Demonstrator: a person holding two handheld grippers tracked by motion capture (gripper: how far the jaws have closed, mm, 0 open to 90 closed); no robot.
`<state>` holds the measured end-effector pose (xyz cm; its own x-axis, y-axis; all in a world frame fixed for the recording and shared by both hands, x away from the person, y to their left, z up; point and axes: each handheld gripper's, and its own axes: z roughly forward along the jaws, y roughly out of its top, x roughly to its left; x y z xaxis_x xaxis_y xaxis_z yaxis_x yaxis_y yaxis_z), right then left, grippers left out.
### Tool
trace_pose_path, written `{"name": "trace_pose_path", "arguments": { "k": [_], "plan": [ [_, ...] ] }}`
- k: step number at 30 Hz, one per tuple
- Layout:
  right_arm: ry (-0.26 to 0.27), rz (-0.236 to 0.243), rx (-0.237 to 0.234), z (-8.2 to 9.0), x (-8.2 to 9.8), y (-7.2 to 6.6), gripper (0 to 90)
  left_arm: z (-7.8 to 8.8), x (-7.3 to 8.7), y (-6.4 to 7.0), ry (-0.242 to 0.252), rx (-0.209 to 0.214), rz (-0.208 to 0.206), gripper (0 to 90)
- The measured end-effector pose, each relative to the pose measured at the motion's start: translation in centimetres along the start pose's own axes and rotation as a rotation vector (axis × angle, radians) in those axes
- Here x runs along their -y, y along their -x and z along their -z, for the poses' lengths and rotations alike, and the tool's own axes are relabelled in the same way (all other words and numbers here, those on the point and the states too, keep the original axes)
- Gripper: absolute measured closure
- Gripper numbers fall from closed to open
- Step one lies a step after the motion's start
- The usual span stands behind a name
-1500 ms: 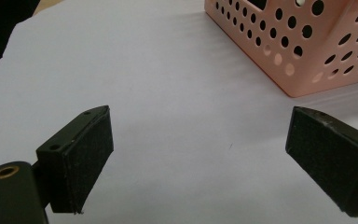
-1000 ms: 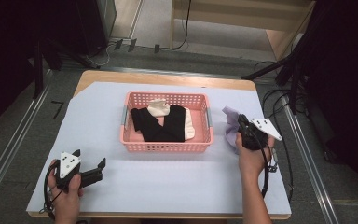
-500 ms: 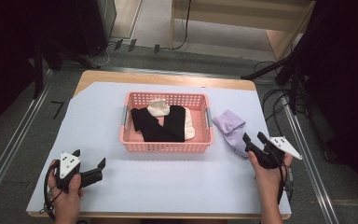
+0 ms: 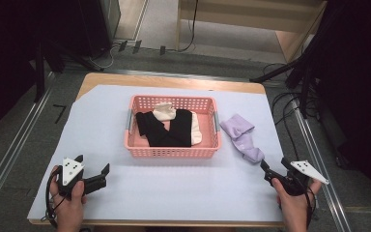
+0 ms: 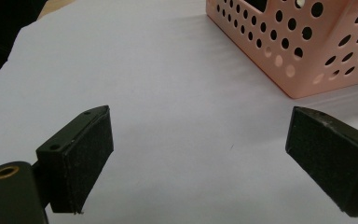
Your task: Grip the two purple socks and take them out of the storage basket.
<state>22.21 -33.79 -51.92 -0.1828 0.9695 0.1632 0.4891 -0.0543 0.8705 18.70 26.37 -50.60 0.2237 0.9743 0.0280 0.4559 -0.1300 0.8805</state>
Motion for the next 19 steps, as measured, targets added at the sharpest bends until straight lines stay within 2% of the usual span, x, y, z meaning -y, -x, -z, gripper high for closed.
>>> {"name": "trace_pose_path", "arguments": {
  "k": [3,5,7,8,13,17,19],
  "plan": [
    [-0.030,0.011,-0.019,0.4,0.9,0.5,0.0,0.0,0.0,0.0,0.000,0.001,-0.001,8.3],
    [-0.035,-0.001,-0.008,0.8,1.2,0.7,0.0,0.0,0.0,0.0,-0.002,0.002,-0.004,8.3],
    [-0.022,0.017,0.009,1.2,1.3,0.9,0.0,0.0,0.0,0.0,-0.002,0.001,-0.004,8.3],
    [-0.033,0.013,0.018,1.3,1.4,1.0,0.0,0.0,0.0,0.0,-0.001,0.002,-0.003,8.3],
    [-0.037,0.003,0.015,1.8,1.8,1.3,0.0,0.0,0.0,0.0,-0.006,0.004,-0.002,8.3],
    [-0.046,0.036,0.026,1.7,2.0,0.9,0.0,0.0,0.0,0.0,-0.005,0.000,-0.004,8.3],
    [-0.064,0.061,0.025,1.5,1.9,0.8,5.4,0.0,0.0,0.0,-0.007,-0.002,-0.006,8.3]
  ]
}}
